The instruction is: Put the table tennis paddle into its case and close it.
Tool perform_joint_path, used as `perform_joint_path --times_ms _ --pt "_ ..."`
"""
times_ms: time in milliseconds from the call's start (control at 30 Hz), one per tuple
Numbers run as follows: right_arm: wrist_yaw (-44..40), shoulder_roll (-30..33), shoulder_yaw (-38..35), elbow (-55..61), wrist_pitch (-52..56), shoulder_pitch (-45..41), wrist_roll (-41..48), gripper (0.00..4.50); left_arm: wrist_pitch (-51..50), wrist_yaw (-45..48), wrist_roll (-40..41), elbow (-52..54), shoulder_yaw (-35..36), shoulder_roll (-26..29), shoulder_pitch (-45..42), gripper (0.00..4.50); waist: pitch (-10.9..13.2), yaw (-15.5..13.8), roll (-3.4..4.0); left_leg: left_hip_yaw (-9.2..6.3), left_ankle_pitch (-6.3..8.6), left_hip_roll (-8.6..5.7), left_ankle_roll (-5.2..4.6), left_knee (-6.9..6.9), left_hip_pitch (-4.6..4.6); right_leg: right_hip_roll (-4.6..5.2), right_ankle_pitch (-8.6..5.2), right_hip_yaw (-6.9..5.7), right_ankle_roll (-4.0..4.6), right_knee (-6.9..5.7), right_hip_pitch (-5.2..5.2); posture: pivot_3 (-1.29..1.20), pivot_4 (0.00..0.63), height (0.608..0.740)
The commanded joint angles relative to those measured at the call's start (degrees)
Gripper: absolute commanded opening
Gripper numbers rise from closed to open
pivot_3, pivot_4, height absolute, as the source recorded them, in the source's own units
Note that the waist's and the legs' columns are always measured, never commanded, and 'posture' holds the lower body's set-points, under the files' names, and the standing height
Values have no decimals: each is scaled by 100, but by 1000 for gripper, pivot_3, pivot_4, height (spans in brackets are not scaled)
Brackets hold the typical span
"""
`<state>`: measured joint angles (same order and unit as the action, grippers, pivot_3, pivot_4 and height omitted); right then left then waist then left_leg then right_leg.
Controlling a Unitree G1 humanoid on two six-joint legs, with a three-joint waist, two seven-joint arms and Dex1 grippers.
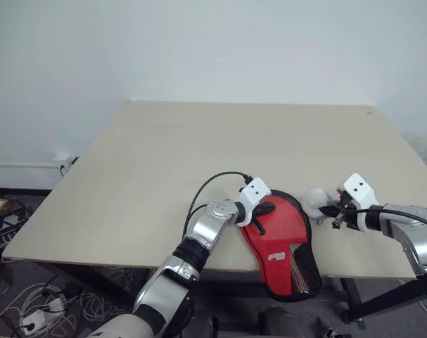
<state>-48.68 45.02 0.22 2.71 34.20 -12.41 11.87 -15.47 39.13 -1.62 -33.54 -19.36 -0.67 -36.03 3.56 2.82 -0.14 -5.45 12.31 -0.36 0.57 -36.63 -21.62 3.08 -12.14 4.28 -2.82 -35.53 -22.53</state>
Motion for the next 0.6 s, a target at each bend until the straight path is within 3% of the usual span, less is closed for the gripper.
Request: perform_joint_path --times_ms 33,600 --pt "-112 290 -196 173 -161 126 -28 195 -225 18 -186 -399 -159 91 232 0 1 -6 -3 1 1 0 0 -1 0 0 0 0 0 0 0 0 0 740" --pt "-857 687 -479 938 -468 1418 480 195 -222 4 -197 -412 -202 14 258 0 -11 -32 -14 3 33 5 -22 -2 0 1 -3 -3 -5 64 28 0 0 740"
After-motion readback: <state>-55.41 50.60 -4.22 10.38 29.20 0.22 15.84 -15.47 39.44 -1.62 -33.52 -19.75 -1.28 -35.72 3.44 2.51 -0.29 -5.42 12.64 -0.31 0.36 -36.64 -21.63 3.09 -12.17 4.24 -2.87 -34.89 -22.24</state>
